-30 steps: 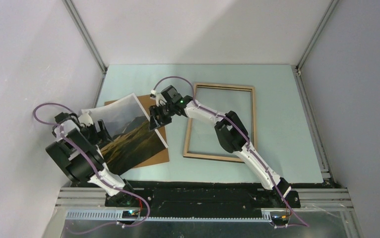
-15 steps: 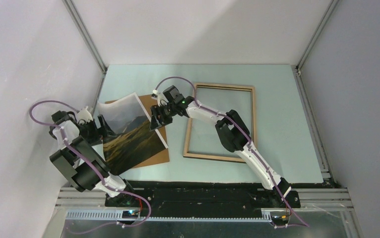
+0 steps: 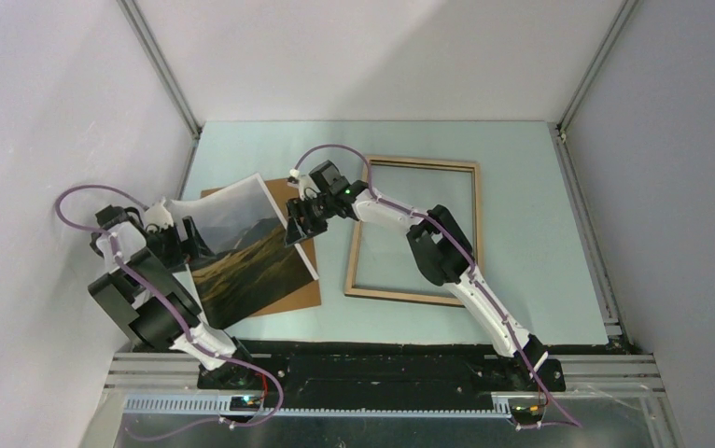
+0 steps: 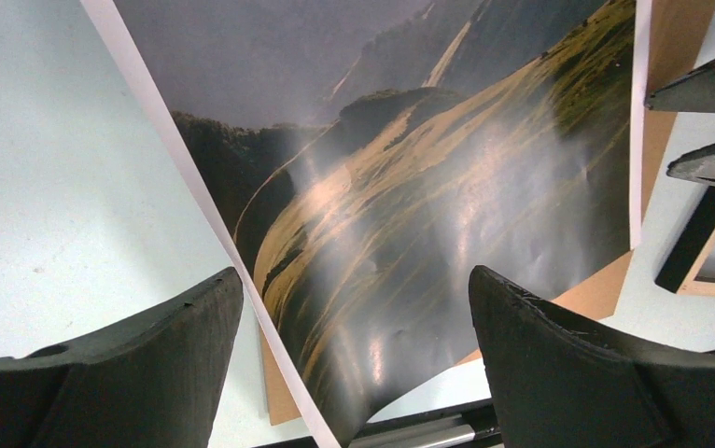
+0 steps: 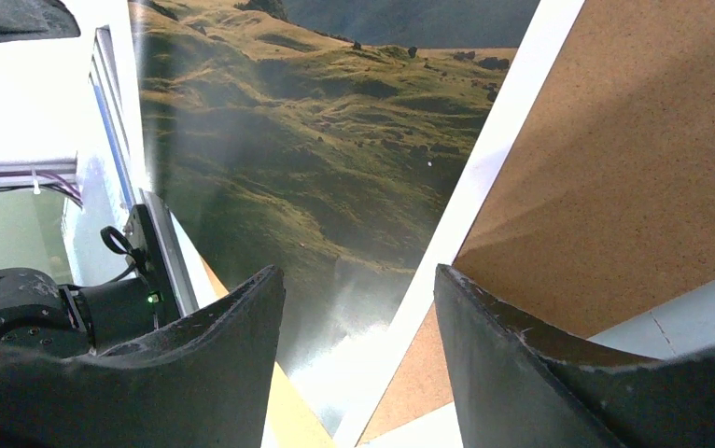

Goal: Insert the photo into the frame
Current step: Pick up the photo at the center of the board.

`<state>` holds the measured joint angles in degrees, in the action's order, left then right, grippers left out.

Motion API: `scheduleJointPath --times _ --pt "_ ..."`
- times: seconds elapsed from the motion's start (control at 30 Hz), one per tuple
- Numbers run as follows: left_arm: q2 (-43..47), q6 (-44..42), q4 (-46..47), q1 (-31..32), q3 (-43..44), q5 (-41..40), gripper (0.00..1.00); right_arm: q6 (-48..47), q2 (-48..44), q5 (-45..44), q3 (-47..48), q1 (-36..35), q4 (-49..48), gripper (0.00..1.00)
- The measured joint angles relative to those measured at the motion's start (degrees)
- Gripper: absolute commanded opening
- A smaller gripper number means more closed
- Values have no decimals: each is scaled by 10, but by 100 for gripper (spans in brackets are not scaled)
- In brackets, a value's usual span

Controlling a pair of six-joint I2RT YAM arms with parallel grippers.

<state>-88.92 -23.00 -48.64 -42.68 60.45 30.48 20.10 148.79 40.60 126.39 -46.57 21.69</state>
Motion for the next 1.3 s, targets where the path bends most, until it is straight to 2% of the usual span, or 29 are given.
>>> scheduleJointPath --times 0.3,0.67,1.3 --pt "-21 -6 16 0 -4 2 93 -7 -12 0 -19 0 -1 65" --pt "6 0 79 0 -70 -18 89 -7 -23 0 -39 1 -1 64" --pt "75 -2 90 0 -86 32 58 -17 -35 -3 -56 6 -1 63"
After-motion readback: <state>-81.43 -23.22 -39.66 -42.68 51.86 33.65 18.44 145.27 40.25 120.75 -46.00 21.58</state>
